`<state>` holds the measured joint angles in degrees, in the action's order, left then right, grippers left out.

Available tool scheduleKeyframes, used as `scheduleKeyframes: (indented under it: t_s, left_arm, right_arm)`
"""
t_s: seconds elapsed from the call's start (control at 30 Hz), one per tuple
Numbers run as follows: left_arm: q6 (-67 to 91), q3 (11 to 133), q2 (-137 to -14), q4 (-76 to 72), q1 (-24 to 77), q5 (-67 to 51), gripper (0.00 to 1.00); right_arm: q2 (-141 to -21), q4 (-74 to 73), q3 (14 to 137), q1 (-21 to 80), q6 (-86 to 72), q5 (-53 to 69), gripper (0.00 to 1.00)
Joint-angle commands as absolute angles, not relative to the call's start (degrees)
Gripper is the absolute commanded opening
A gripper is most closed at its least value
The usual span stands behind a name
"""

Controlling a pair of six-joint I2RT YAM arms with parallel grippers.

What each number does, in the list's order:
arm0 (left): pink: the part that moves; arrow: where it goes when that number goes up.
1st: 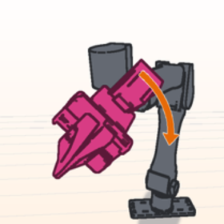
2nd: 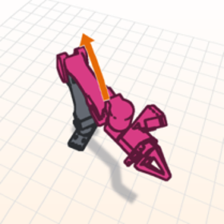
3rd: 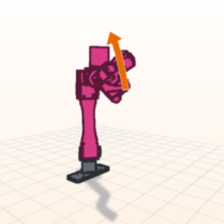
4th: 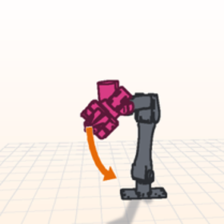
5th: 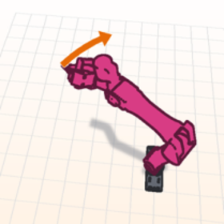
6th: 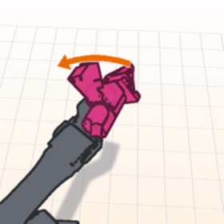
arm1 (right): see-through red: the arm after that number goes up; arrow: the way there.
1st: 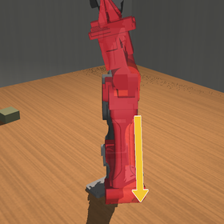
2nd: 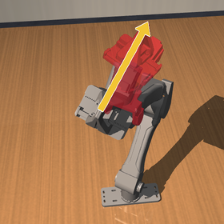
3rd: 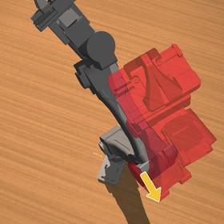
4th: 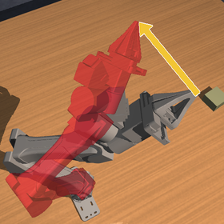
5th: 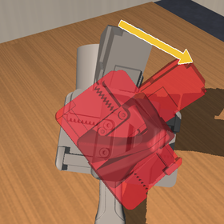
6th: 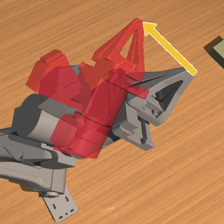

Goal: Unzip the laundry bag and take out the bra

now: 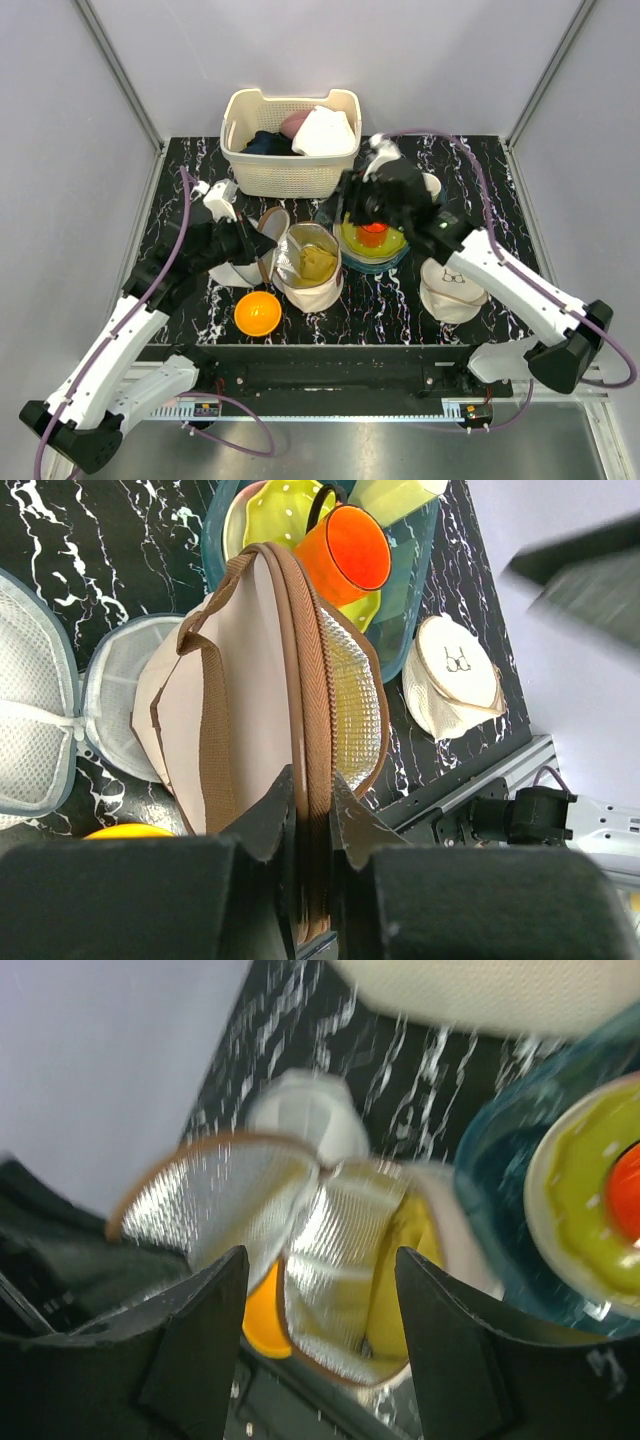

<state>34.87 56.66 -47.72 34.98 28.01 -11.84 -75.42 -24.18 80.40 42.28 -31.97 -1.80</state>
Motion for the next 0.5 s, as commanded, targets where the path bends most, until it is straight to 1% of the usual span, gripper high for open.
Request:
scheduleKeyframes:
  t_s: [0.0, 0.03, 0.13, 0.27, 0.47]
  left_arm:
    - [35.95, 57.66, -47.81, 29.80, 27.77, -14.33, 0.00]
    - [36.12, 57.48, -47.55, 29.62, 27.77, -14.33, 0.00]
    - [36.56, 56.95, -47.20, 29.09, 27.86, -14.06, 0.00]
    - [36.56, 56.43, -46.32, 29.44, 27.86, -13.62, 0.00]
    - [36.30, 50.64, -44.83, 27.78, 27.77, -16.43, 0.00]
  right_arm:
    - [-78.39, -27.33, 77.44, 48.94, -33.40, -1.40, 0.66]
    - [-79.09, -27.25, 77.26, 51.39, -33.49, -1.41, 0.66]
    - [-83.05, -27.42, 77.34, 54.13, -33.75, -2.02, 0.62]
    - [-88.06, -27.42, 75.24, 54.67, -34.10, -3.25, 0.61]
    - [-95.44, -28.74, 71.81, 54.84, -34.63, -8.52, 0.60]
